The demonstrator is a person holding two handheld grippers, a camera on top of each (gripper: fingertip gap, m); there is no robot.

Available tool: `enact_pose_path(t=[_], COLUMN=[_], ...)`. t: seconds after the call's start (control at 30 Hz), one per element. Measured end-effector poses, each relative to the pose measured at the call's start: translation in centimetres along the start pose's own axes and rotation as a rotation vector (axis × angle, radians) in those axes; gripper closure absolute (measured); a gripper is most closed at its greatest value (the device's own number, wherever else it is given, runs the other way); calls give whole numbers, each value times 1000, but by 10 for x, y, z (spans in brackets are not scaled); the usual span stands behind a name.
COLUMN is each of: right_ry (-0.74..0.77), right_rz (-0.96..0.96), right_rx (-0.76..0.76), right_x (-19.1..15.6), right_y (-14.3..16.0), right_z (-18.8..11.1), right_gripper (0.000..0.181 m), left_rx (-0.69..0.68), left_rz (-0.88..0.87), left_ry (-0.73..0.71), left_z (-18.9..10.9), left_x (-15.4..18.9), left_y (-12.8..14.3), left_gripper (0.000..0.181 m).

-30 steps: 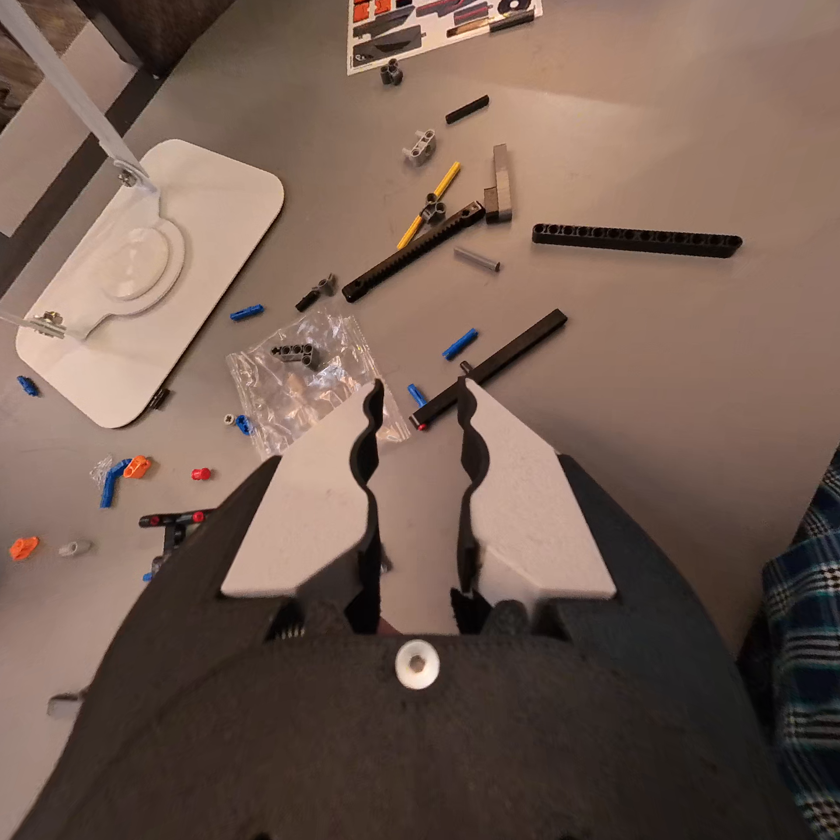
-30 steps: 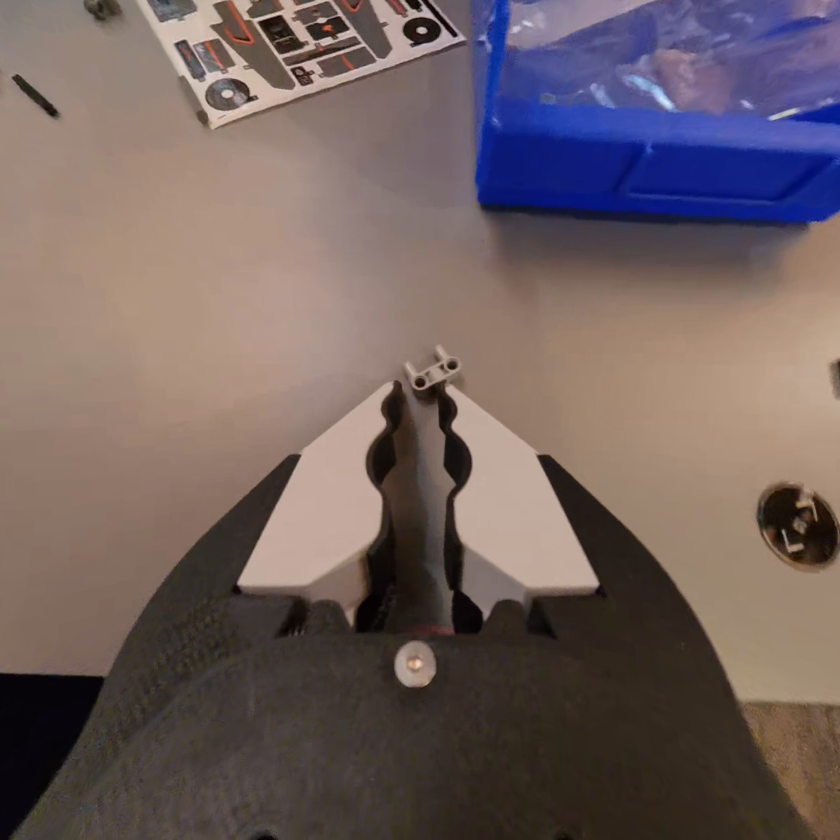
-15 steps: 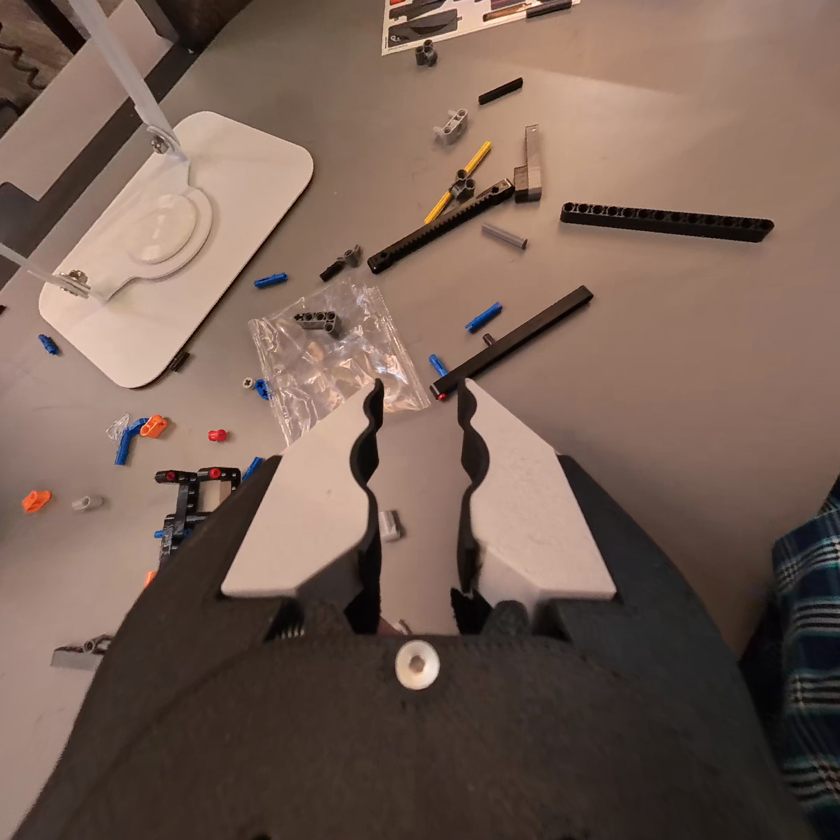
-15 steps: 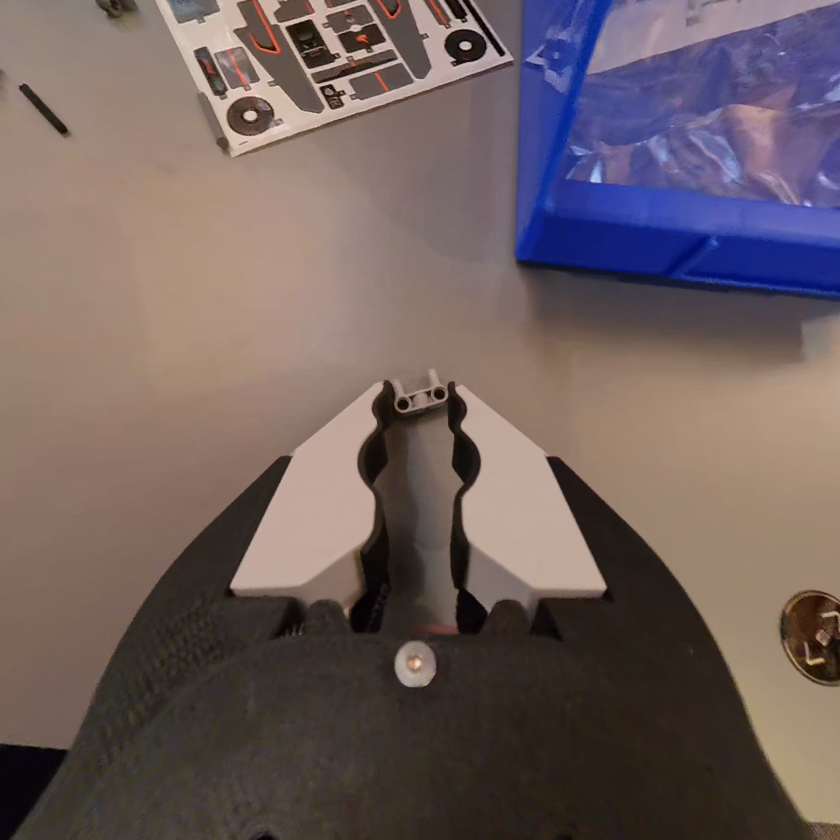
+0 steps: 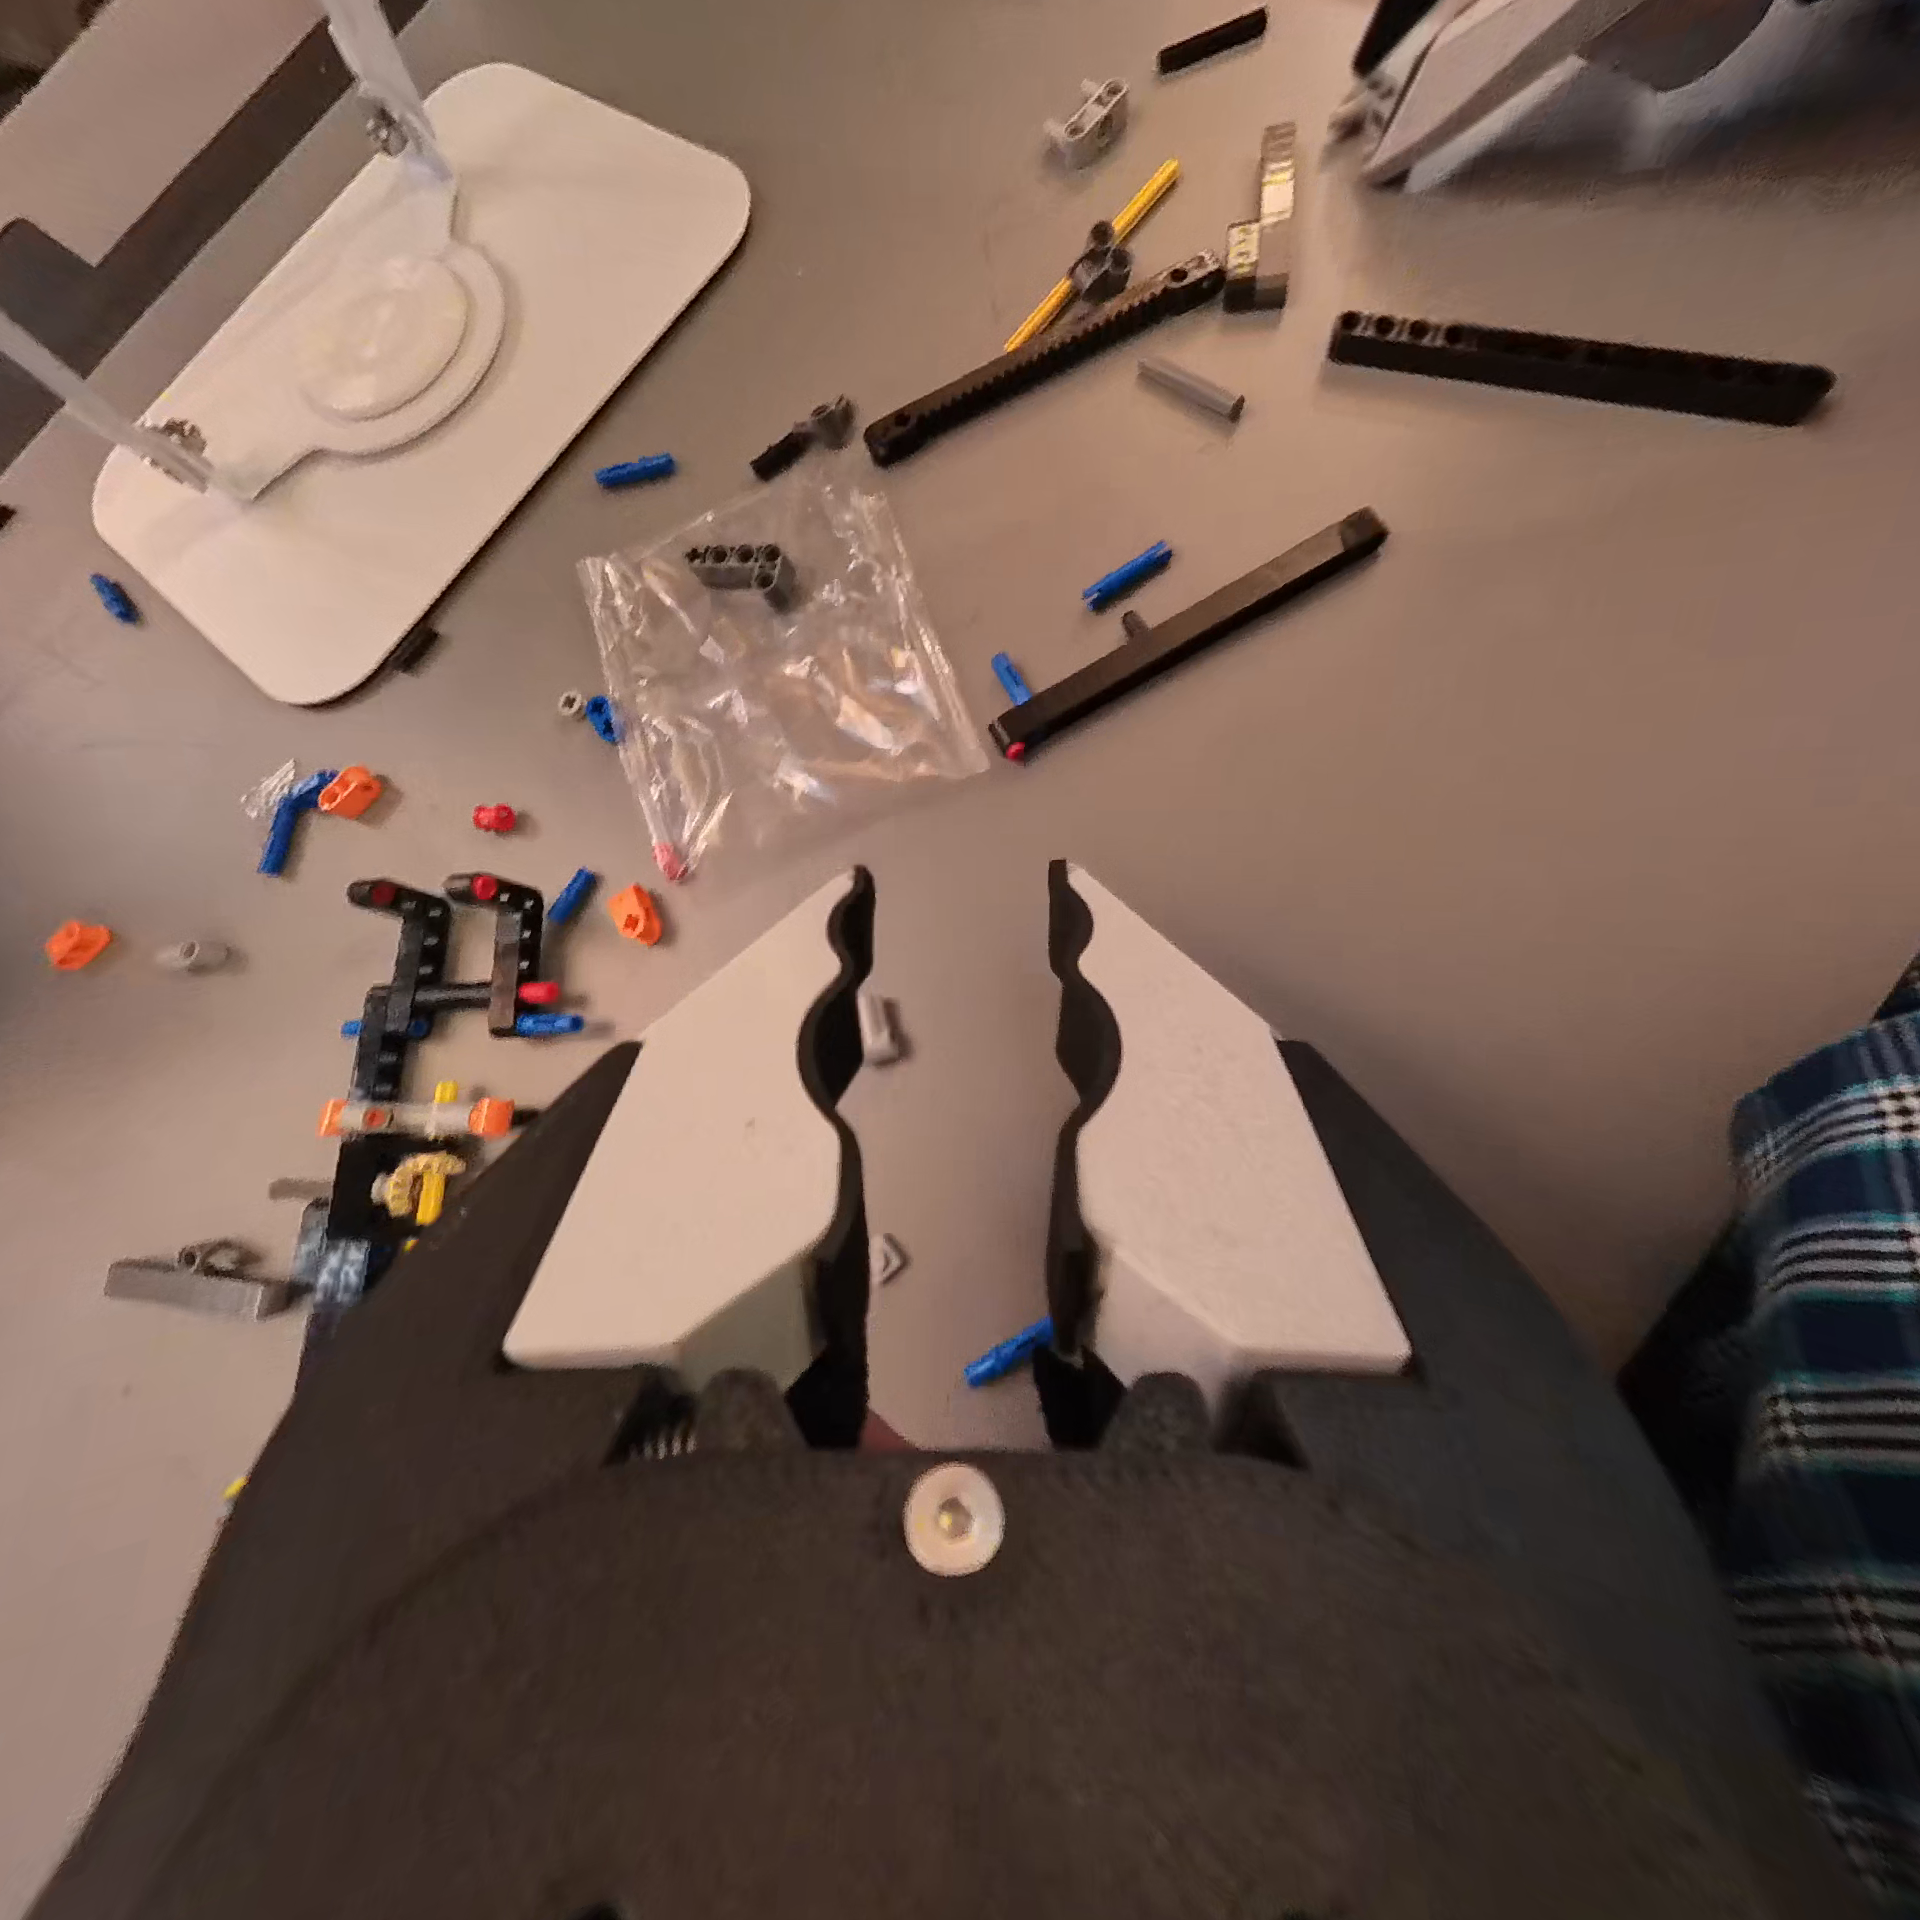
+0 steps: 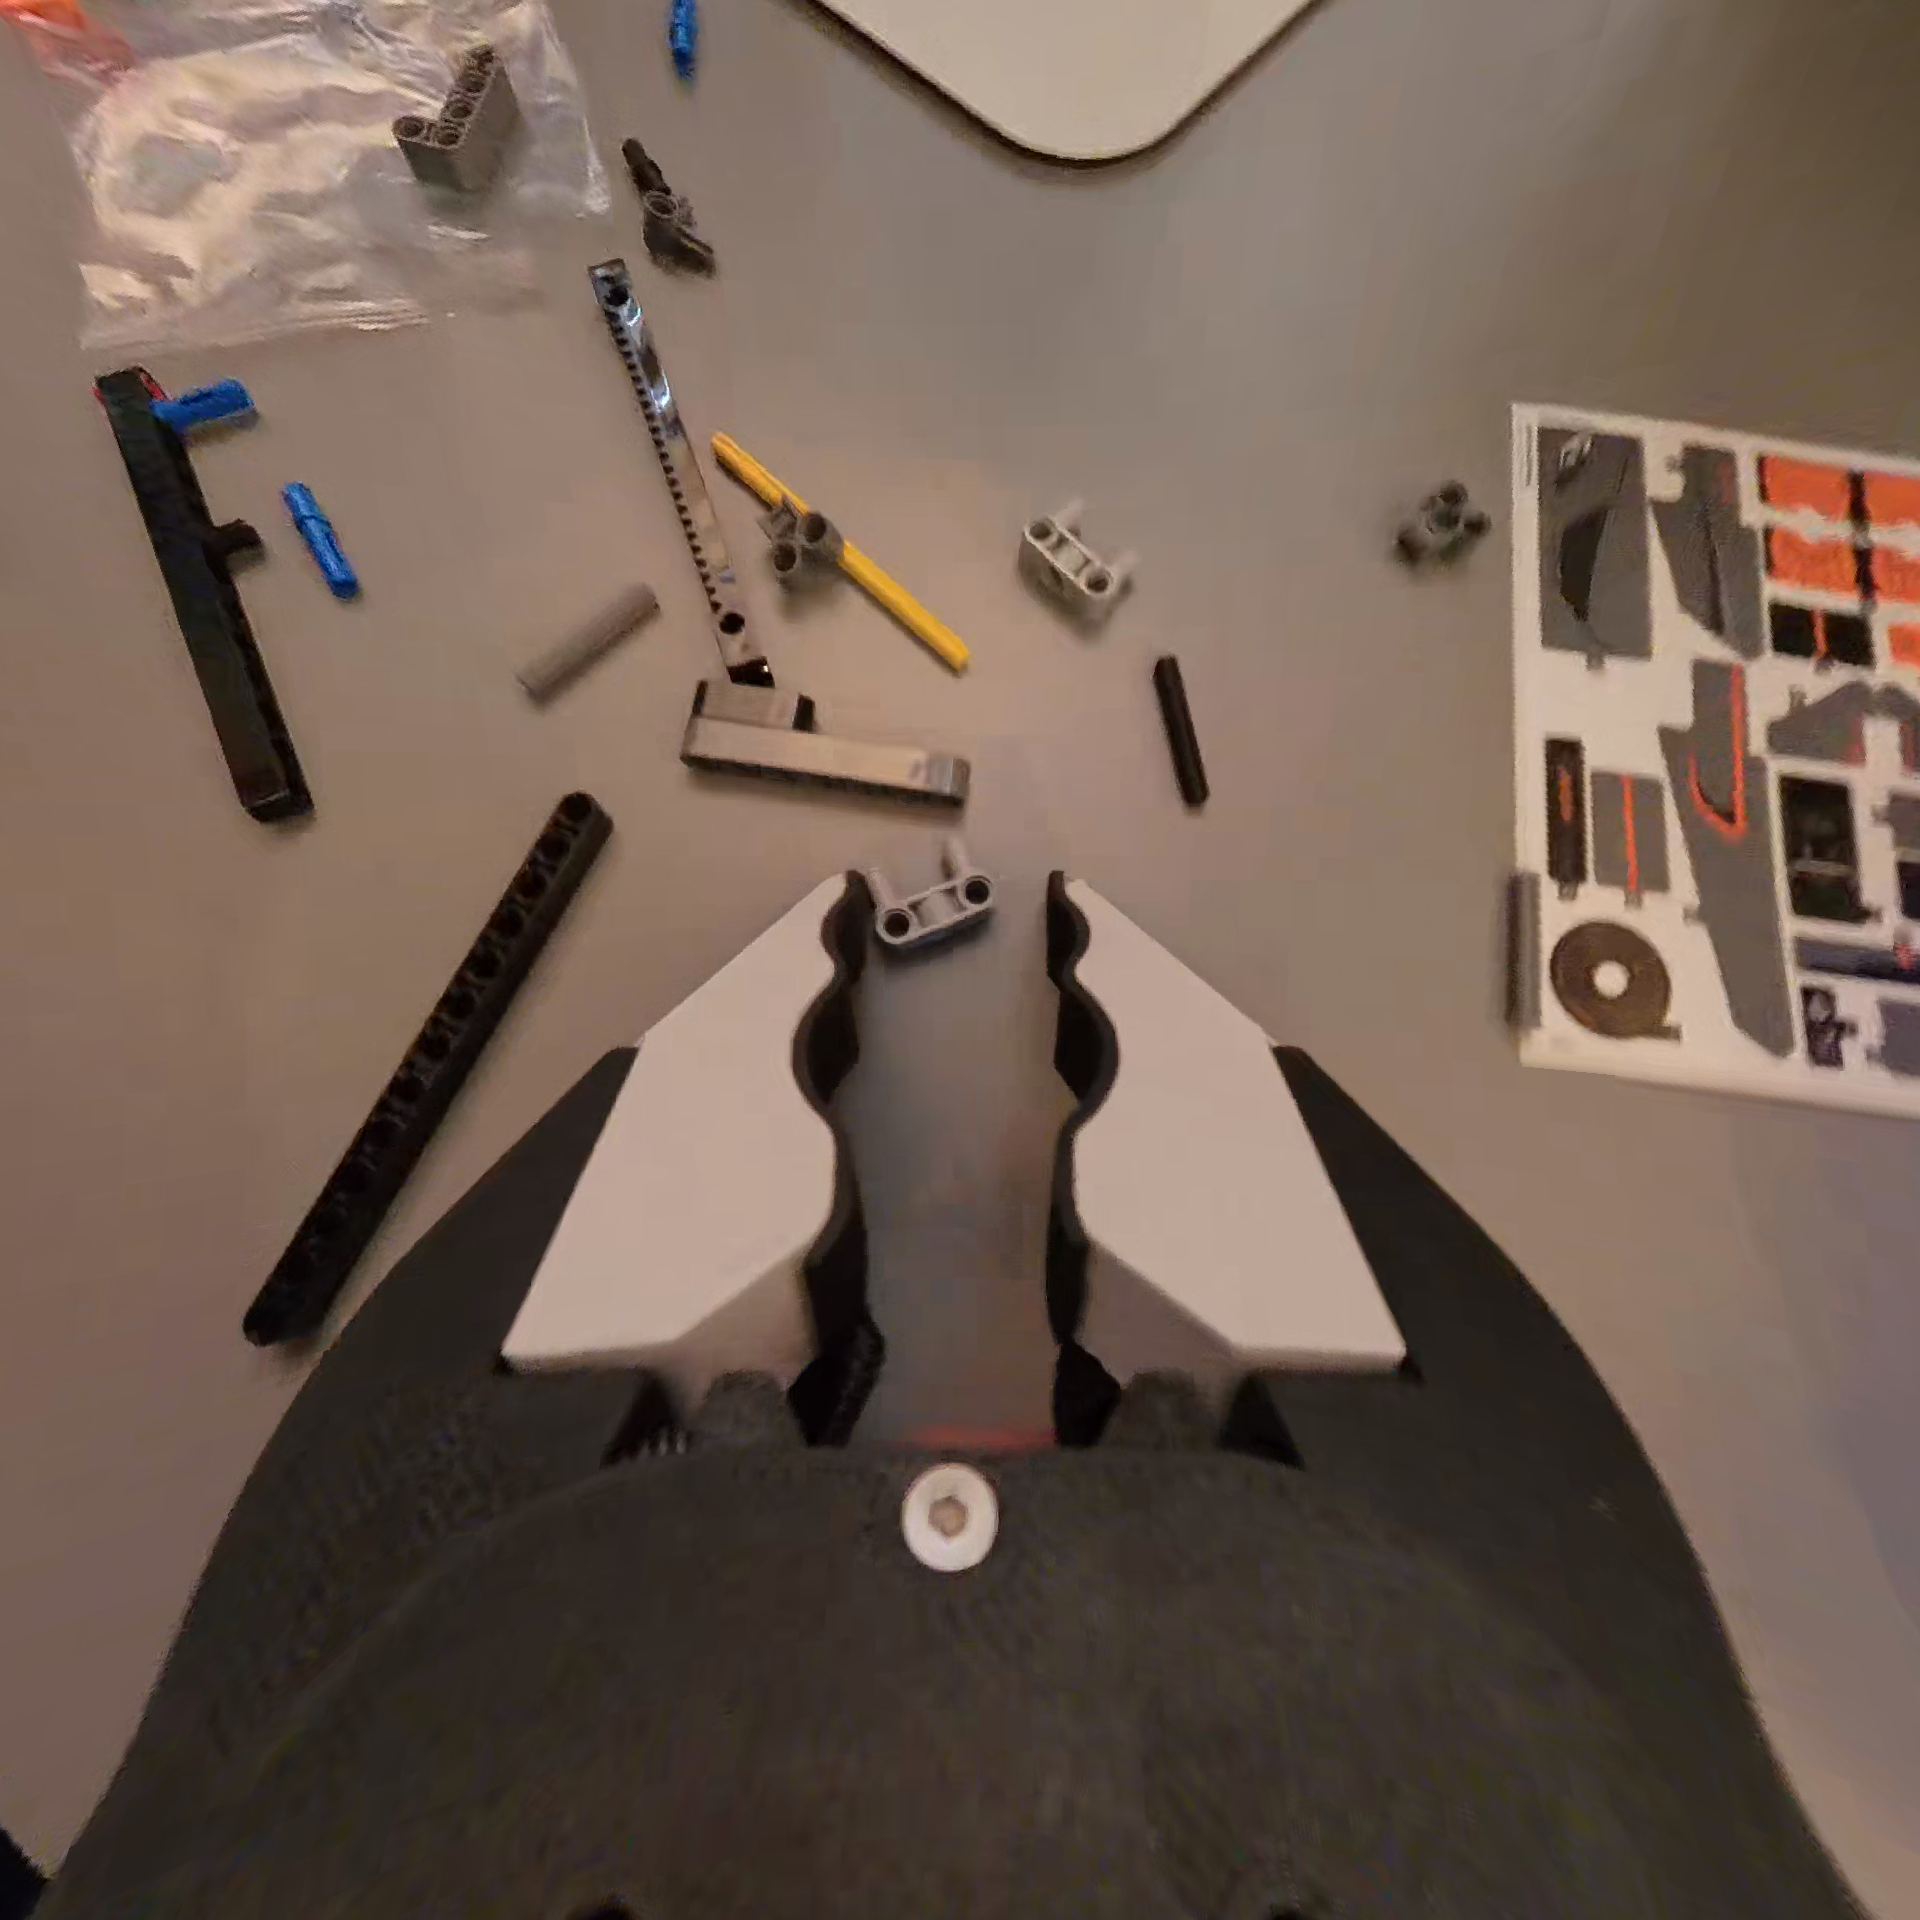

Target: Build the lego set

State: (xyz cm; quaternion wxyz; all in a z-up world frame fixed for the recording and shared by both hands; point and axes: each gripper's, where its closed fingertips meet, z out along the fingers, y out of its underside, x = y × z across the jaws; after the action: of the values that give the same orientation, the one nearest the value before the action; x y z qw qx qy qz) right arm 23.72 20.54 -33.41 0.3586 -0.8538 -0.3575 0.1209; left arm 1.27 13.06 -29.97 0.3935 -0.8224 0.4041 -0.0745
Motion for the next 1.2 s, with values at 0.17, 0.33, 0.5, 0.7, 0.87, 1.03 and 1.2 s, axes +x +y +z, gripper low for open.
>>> enact_pose_path(t=[0.17,0.33,0.5,0.7,0.87,1.03,1.2], right_ry=[-58,-283,-363,-488,-318,-345,-391], right_rz=[-79,-221,-255,-214,-279,-371,-431], right_rx=[62,33,-58,-20,23,-7,9], right_x=[-17,-97,-138,-170,-121,-125,-137], right_y=[-28,-44,-34,-43,-56,-50,-51], right_z=[-14,-4,18,15,28,43,46], right_gripper=[146,160,169,165,166,163,179], left_rx=[-11,-10,-57,-45,-24,-27,-44], left_rz=[-18,18,47,29,-17,-55,-52], left_ry=[18,59,86,120,115,120,123], left_z=[1,18,39,43,42,45,49], left_x=[4,18,22,24,20,24,31], left_y=[6,-5,-5,-4,-6,-11,-6], left_gripper=[149,150,151,149,147,141,136])
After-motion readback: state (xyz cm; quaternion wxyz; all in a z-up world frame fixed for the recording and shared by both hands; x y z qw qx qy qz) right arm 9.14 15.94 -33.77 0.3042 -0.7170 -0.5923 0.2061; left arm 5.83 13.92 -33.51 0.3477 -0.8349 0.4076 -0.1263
